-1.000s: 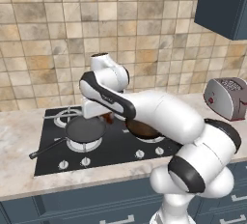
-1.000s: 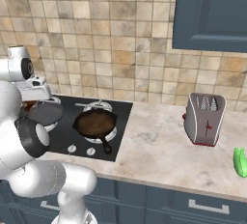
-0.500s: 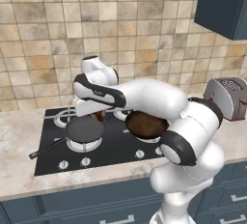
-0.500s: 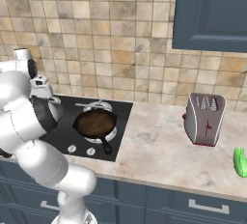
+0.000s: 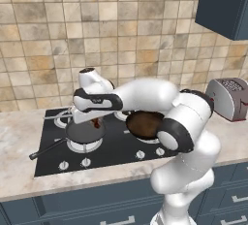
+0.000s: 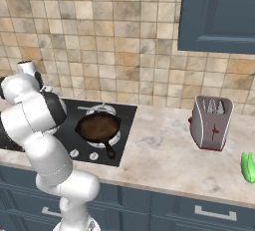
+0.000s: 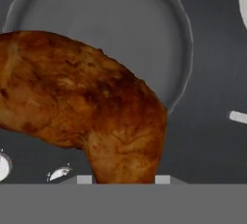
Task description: Place both pans onto different burners. Then place the corn and the chicken drumstick on different pans.
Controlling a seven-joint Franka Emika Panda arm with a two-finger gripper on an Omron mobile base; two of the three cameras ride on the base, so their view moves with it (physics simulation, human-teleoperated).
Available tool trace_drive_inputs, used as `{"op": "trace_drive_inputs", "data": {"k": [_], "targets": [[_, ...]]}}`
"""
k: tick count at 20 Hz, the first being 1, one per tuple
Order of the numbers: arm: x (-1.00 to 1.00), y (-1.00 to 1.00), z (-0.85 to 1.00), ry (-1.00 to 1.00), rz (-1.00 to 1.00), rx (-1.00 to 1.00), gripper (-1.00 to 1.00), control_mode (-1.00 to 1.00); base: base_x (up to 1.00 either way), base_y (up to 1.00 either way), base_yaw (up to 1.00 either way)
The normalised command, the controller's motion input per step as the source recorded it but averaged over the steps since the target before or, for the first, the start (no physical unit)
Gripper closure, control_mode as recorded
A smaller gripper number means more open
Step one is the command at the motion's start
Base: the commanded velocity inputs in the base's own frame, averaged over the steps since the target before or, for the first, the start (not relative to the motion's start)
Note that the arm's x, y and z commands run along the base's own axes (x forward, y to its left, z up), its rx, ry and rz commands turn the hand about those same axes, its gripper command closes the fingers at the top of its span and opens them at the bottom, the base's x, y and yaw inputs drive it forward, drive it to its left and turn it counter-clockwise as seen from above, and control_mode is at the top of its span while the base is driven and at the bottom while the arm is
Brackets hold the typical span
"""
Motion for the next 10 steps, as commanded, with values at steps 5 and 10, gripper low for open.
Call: {"op": "trace_drive_inputs", "data": {"k": [5, 10], "targets": [[0.52, 0.24, -0.30, -0.02, -0.03, 0.00, 1.00, -1.00, 0.00, 0.00, 0.00], [0.42, 0.38, -0.29, 0.00, -0.05, 0.00, 1.00, -1.00, 0.00, 0.00, 0.00]]}}
